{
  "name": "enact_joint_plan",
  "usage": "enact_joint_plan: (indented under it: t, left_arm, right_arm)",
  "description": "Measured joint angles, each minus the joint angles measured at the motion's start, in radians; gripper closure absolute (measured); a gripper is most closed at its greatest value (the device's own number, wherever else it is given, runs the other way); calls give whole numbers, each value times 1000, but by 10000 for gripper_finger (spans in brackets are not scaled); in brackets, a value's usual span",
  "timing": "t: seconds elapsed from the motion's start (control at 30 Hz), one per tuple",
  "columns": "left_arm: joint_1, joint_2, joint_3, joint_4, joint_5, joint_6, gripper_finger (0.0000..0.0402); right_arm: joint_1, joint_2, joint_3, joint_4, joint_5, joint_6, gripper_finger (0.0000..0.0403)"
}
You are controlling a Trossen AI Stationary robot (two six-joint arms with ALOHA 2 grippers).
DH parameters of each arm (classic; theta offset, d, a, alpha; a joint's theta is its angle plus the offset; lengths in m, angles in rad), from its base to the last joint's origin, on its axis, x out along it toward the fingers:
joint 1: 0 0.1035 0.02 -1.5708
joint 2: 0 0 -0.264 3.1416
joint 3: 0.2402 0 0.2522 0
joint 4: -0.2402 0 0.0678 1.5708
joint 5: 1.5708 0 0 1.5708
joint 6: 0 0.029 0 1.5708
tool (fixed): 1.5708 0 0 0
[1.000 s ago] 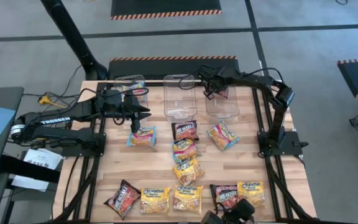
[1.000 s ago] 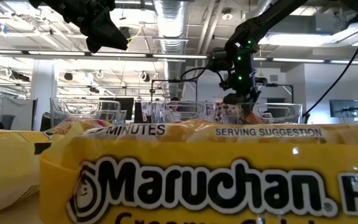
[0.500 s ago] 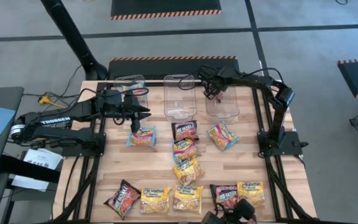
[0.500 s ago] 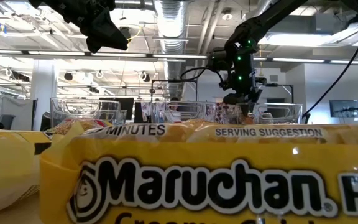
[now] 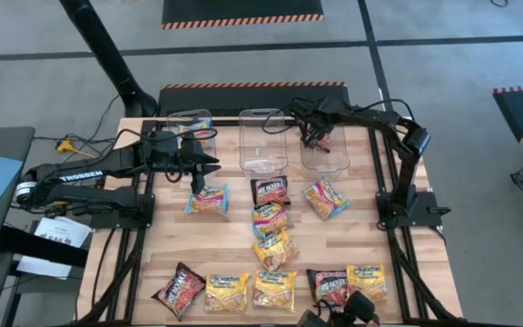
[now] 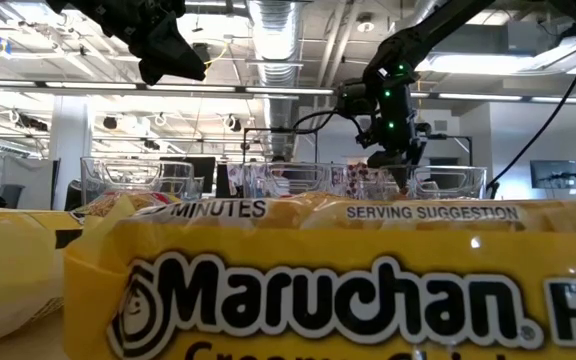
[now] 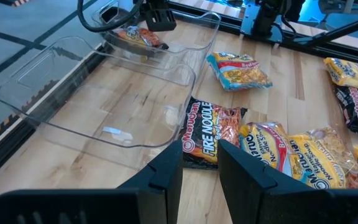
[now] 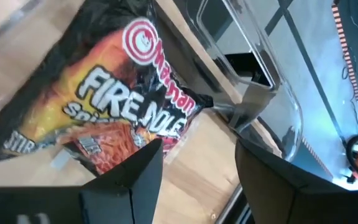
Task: Sort Maruchan noodles
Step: Put the yellow noodle pack into the middle transparent bin
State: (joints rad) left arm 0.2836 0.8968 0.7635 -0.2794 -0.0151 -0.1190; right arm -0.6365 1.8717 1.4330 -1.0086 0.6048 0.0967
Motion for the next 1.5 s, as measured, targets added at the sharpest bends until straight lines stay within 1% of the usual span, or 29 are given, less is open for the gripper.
enact_joint_plan:
  t: [0.13, 0.27, 0.4, 0.53, 0.73, 0.9, 1.07, 1.27, 1.37, 1.5]
  left_arm:
    - [0, 0, 0, 0, 0, -21, 312]
    - [0, 0, 0, 0, 1, -35, 312]
    - [0, 0, 0, 0, 1, -38, 312]
    - [0, 0, 0, 0, 1, -64, 312]
    - [0, 0, 0, 0, 21, -80, 312]
    - [0, 0, 0, 0, 53, -90, 312]
    - [-7, 0, 0, 0, 103, -113, 312]
    - [-63, 0, 0, 4, 159, -118, 312]
    - [-102, 0, 0, 8, 174, -152, 312]
    - [-159, 0, 0, 9, 257, -184, 312]
  right_arm:
    - [2, 0, 4, -54, -7, 0, 177]
    - [11, -1, 39, -141, -53, 4, 177]
    - [37, -1, 105, -249, -78, 9, 177]
    - [83, -6, 184, -331, -84, 58, 177]
    - [183, -75, 254, -353, -101, 71, 177]
    - [266, -160, 263, -354, -185, 52, 177]
    - [351, -231, 263, -360, -225, 58, 177]
    - [456, -281, 262, -407, -242, 130, 177]
    - [506, -291, 262, -433, -242, 166, 177]
    - [565, -291, 262, -468, -242, 200, 177]
